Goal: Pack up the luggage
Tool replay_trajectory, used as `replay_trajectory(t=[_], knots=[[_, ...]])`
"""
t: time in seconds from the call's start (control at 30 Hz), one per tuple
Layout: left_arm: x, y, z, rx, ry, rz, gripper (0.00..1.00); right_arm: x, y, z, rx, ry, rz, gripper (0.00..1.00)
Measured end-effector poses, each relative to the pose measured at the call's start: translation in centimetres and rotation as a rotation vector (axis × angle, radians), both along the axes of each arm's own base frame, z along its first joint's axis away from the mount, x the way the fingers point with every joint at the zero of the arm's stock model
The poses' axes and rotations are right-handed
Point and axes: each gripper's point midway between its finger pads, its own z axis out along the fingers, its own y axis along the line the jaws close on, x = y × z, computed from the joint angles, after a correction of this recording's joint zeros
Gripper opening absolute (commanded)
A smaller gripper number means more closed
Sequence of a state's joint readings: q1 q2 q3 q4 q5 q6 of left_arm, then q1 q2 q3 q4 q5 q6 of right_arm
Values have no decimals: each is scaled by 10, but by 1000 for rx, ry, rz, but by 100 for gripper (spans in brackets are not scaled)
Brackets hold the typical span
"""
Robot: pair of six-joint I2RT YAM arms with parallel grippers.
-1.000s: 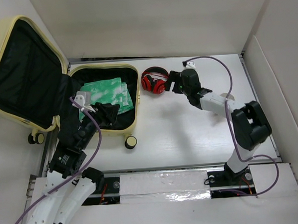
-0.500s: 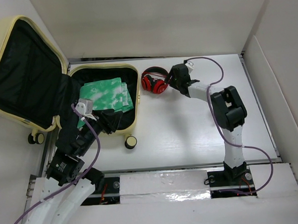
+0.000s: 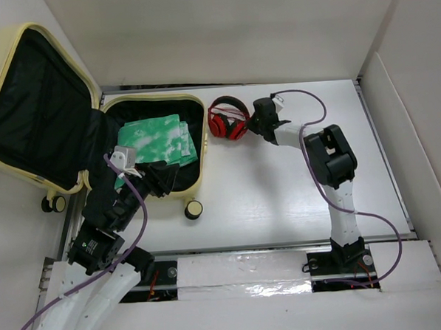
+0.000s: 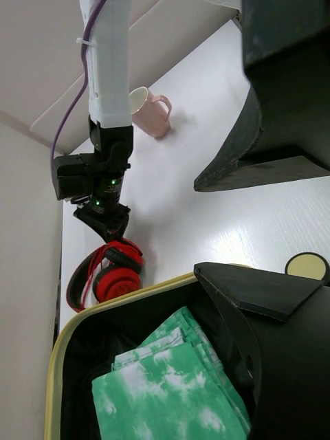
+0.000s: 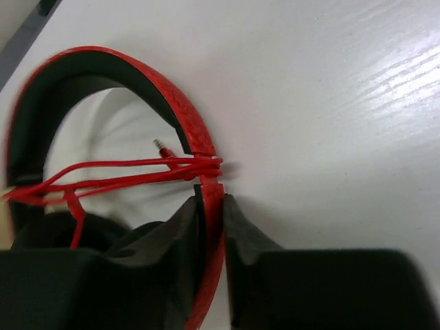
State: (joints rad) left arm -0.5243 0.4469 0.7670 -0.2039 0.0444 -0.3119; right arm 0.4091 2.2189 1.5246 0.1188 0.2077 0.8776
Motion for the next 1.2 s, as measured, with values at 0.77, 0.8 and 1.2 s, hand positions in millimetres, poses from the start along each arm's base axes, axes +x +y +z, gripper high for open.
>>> replay_trajectory(t=[0.77, 0.8, 1.2], knots=[[2, 4, -3, 6, 9, 27, 42, -105, 54, 174, -36, -480, 256, 0], [2, 4, -3, 6, 9, 27, 42, -109, 70, 179, -39, -492, 289, 0], [6, 11, -4, 7, 13, 73, 42, -124, 274, 164, -76, -492, 605, 31]])
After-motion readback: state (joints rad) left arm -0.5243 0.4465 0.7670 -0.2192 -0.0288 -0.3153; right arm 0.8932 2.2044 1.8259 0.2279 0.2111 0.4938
